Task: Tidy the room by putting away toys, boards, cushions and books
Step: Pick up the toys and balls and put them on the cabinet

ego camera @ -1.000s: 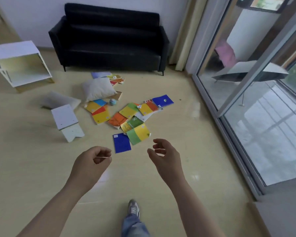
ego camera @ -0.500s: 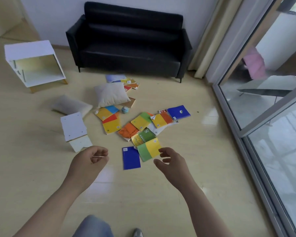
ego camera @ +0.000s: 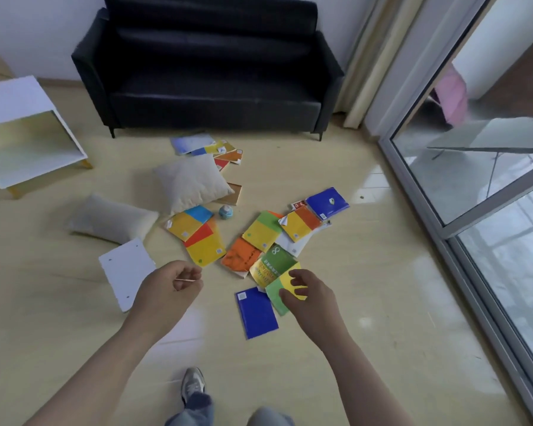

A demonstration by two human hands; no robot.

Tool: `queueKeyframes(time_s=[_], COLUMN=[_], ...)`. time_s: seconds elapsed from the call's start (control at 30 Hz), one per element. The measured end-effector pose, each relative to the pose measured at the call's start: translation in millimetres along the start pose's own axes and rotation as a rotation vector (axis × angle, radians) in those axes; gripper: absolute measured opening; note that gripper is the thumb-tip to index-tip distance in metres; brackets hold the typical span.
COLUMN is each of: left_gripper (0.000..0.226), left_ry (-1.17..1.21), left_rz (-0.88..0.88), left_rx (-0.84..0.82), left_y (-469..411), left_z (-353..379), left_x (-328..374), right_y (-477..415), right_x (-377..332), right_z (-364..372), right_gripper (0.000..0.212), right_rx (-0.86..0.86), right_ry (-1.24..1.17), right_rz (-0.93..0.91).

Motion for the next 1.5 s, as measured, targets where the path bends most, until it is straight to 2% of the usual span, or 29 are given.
queueKeyframes(time_s=[0.33, 0.67, 0.83, 1.1, 1.5], left_gripper=[0.011, 0.013, 0.016, 0.030, 0.025], left_ry=[-0.068, -0.109, -0.108, -0.104, -0.108], left_rz=[-0.006, -0.027, -0.055, -0.145, -0.237], left_rx=[-0.119, -0.122, -0.095, -0.088, -0.203], left_y=[-131.4, -320.2, -411.3, -545.6, -711.1], left_z=[-19.8, 8.6, 16.9, 59.1, 192.8], left_x=[10.3, 39.3, 34.7, -38.6, -244.6], right_y=[-93.2, -281.0, -376.4, -517.3, -712.9], right_x=[-53.2, -84.4, -103.5, -74.4, 50.2], right_z=[41.7, 69.1, 93.8, 176.2, 375.3], right_gripper=[0.043, 0.046, 0.047, 0.048, 0.061], right_rx=[0.020, -0.036, -0.067, -0.179, -0.214], right_ry=[0.020, 0.032, 0.092, 0.224, 0.341], right_rz=[0.110, 0.137, 0.086, 0.118, 0.034])
Point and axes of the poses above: each hand's wrist, its own y-axis away from the middle knuckle, its own z-axis out of the palm, x = y × z, the point moved 5 cm from there along -y, towards the middle knuckle, and after that the axes turned 3 degrees about x, right-handed, at the moved point
